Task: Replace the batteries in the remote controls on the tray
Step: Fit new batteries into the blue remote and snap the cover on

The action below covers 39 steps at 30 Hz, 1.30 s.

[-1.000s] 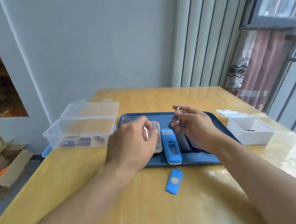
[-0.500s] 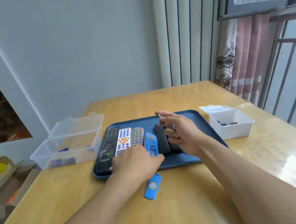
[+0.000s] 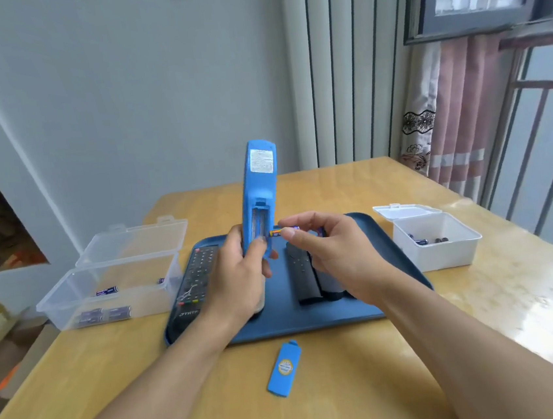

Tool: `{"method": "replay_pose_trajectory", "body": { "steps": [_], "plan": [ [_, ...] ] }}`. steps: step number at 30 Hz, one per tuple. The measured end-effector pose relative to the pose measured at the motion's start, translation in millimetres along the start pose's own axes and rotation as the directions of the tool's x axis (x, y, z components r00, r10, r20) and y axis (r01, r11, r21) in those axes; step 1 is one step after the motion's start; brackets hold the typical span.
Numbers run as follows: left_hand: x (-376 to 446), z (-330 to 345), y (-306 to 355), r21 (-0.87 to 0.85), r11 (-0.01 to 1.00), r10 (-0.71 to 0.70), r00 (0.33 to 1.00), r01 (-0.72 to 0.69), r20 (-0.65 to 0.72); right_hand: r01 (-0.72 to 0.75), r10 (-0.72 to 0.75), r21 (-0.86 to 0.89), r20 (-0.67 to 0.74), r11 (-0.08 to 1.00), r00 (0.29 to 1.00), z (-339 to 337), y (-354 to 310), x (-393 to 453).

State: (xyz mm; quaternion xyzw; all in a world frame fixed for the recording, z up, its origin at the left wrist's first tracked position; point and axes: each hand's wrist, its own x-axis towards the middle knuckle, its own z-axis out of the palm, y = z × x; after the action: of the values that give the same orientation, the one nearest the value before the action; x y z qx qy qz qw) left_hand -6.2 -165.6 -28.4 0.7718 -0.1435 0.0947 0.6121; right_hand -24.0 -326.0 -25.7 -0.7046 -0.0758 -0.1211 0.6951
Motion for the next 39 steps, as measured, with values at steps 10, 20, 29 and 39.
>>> {"method": "replay_pose_trajectory", "body": {
  "steps": [10, 20, 29, 39],
  "plan": [
    [-16.2, -11.2, -13.3, -0.284, 0.959, 0.059, 0.962, 0.020, 0.267, 0.213, -0.224, -0.297, -0.005, 0.931, 0.974, 13.0, -4.3, -9.3],
    [-14.6, -17.8, -11.6, -0.457, 0.848, -0.094, 0.924, 0.269, 0.370, 0.228, -0.233, -0.261, 0.013, 0.938, 0.972, 22.7, -8.0, -20.8],
    [-16.2, -17.6, -9.7, -0.497, 0.788, -0.194, 0.911, 0.365, 0.363, 0.203, -0.191, -0.286, 0.067, 0.936, 0.979, 23.9, 1.2, -16.3],
    [-12.4, -19.1, -7.3, -0.552, 0.762, -0.200, 0.934, 0.339, 0.296, 0.168, -0.194, -0.316, -0.054, 0.934, 0.979, 18.9, 0.3, -10.4]
  ]
}}
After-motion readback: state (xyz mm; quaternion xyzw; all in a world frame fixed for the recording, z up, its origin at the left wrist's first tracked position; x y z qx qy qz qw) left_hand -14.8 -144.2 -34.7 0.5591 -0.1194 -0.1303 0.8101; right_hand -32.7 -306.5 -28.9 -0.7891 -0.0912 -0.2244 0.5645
